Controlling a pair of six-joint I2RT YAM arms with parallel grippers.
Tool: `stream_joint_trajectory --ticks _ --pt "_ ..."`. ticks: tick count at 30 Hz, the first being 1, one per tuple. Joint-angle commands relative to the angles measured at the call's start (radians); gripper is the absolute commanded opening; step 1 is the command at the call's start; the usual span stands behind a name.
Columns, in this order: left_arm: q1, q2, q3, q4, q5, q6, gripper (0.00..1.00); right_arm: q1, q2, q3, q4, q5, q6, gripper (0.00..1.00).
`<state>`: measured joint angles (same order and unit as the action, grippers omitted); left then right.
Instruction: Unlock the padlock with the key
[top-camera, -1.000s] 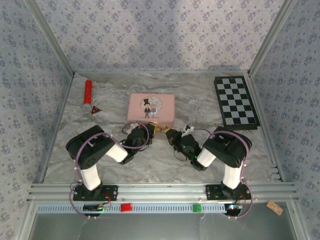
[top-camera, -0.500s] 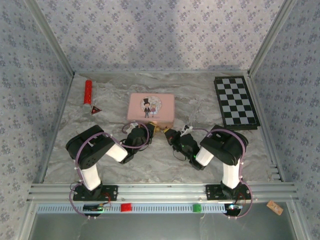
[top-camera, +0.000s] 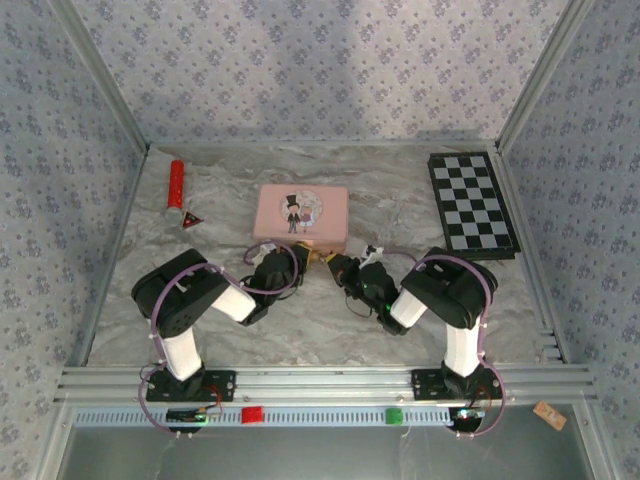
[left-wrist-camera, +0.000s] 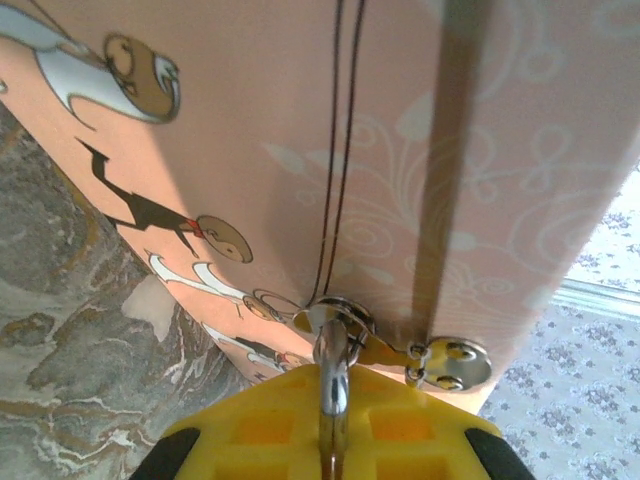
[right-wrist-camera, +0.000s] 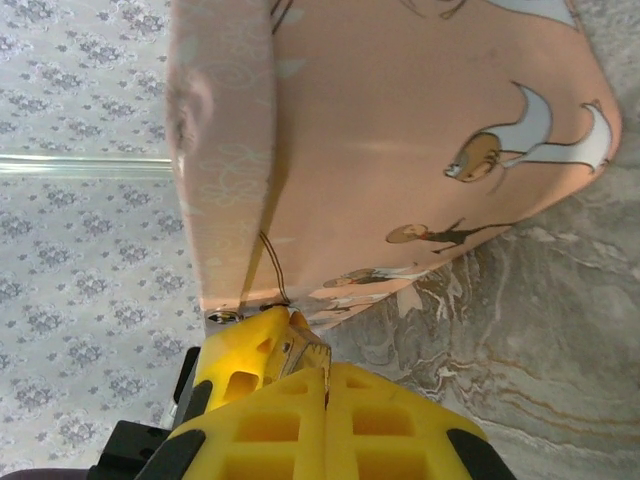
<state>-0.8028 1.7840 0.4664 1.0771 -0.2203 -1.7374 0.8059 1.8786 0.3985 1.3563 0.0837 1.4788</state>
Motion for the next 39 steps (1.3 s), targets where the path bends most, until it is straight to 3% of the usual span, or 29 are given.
stream_joint_trajectory --ticks 1,15,22,30,36,39 --pt "-0.039 0.02 0.073 0.079 0.195 -0.018 0.01 0.015 -0.004 0.069 0.02 -0.182 -0.058 0.0" --pt "-0.018 0.01 0.077 0.053 0.24 0.009 0.01 -0.056 -0.01 0.037 0.024 -0.264 -0.088 0.01" --pt "0.035 -0.067 0.069 -0.089 0.213 0.14 0.01 -0.075 -0.085 -0.056 -0.016 -0.269 -0.131 0.28" --pt "0.077 -0.084 0.071 -0.141 0.211 0.208 0.01 -0.079 -0.289 -0.115 -0.275 -0.224 -0.257 0.39" --pt "0.091 -0.123 0.091 -0.243 0.255 0.269 0.01 -0.089 -0.53 -0.08 -0.685 -0.161 -0.593 0.38" --pt "0.091 -0.153 0.103 -0.292 0.263 0.336 0.01 -0.091 -0.601 -0.021 -0.806 -0.177 -0.736 0.38"
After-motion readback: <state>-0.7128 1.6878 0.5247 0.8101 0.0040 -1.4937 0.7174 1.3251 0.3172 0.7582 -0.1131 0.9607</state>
